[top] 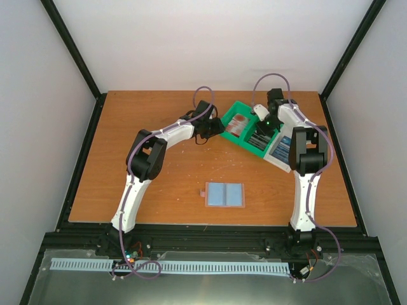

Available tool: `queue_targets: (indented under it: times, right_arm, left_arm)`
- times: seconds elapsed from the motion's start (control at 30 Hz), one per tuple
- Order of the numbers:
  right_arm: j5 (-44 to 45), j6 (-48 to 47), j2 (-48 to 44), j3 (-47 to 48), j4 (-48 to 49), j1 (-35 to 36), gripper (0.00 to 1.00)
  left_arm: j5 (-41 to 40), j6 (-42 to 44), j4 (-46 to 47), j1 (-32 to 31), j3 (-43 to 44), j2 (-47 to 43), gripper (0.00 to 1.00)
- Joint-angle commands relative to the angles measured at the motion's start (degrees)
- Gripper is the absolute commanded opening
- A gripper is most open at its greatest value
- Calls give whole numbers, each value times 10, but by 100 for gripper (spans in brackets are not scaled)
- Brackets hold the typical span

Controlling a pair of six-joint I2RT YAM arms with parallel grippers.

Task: Put the credit cards into the card holder
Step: Pick up the credit card from the storage box.

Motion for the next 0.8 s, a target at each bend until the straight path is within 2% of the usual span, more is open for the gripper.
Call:
queue_targets:
  times: [0.0,0.57,0.77]
  right_arm:
    - [27,9,7,8,10,-5,34]
    - [16,36,4,28,-29,-32,38]
    - [31,47,1,30,-26,-35,34]
  left_arm:
    - [-22,23,-99,11,-24,26,47]
    - [-20,22,-98,12,-26,26,47]
    - [-20,23,-98,12,-25,26,47]
